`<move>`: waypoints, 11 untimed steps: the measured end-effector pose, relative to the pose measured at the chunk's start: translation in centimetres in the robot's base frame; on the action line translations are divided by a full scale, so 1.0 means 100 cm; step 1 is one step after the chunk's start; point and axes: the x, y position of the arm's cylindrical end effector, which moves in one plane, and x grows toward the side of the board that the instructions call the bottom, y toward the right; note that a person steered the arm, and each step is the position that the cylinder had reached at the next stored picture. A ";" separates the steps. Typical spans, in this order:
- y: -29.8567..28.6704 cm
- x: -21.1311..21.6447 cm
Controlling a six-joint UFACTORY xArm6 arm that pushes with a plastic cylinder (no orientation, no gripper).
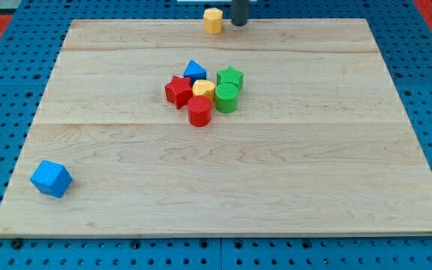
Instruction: Push the yellow hexagon slightly right
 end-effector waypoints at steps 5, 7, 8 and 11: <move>-0.095 0.127; -0.169 0.095; -0.164 0.034; -0.095 -0.006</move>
